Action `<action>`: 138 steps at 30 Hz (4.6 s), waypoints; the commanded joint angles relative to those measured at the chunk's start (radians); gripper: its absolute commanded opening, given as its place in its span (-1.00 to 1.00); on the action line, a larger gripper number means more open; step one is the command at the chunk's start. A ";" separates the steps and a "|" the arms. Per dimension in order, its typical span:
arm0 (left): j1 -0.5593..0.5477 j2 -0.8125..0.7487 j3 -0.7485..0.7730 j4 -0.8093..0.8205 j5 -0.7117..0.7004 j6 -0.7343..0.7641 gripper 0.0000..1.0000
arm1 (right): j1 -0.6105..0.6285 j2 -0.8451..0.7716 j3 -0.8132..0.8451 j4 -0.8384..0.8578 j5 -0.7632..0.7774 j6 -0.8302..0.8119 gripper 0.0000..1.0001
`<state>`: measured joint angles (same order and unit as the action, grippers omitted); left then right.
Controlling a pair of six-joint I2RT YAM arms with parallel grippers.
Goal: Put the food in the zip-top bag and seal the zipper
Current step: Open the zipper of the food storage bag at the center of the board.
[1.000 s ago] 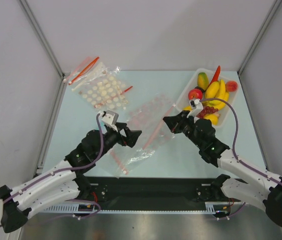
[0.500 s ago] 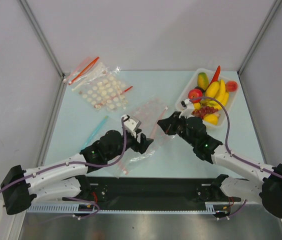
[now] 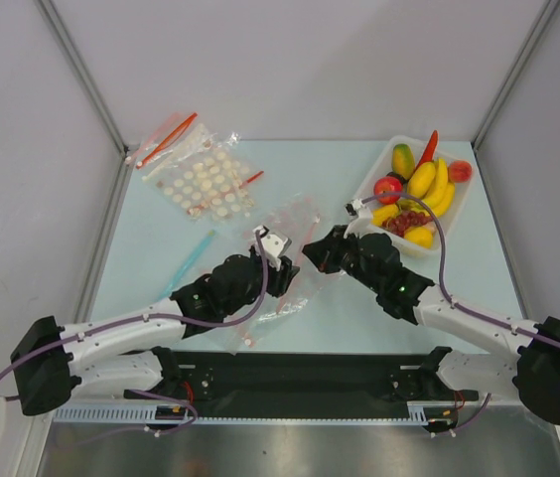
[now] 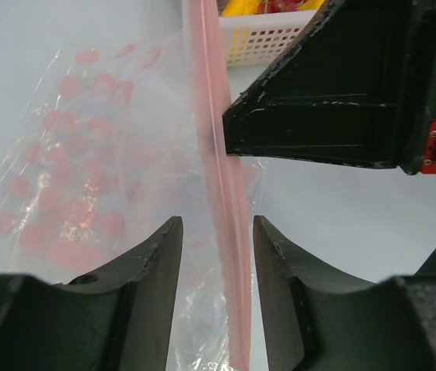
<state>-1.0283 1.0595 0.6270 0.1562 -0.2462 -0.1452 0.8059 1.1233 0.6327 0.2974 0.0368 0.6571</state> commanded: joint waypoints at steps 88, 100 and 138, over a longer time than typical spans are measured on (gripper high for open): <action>-0.099 0.131 0.425 -0.707 -0.763 -0.162 -1.00 | -0.046 0.157 0.042 0.031 0.131 -0.097 -1.00; -0.150 0.454 0.652 -1.123 -0.957 -0.406 -0.92 | -0.125 0.406 0.104 0.114 -0.127 -0.036 -1.00; 0.093 0.346 0.335 -0.366 -0.369 -0.126 -0.99 | -0.287 0.159 0.094 -0.089 -0.227 -0.185 0.72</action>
<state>-0.9428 1.4151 0.9558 -0.2485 -0.6220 -0.2848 0.5388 1.3212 0.7326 0.2043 -0.1886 0.5022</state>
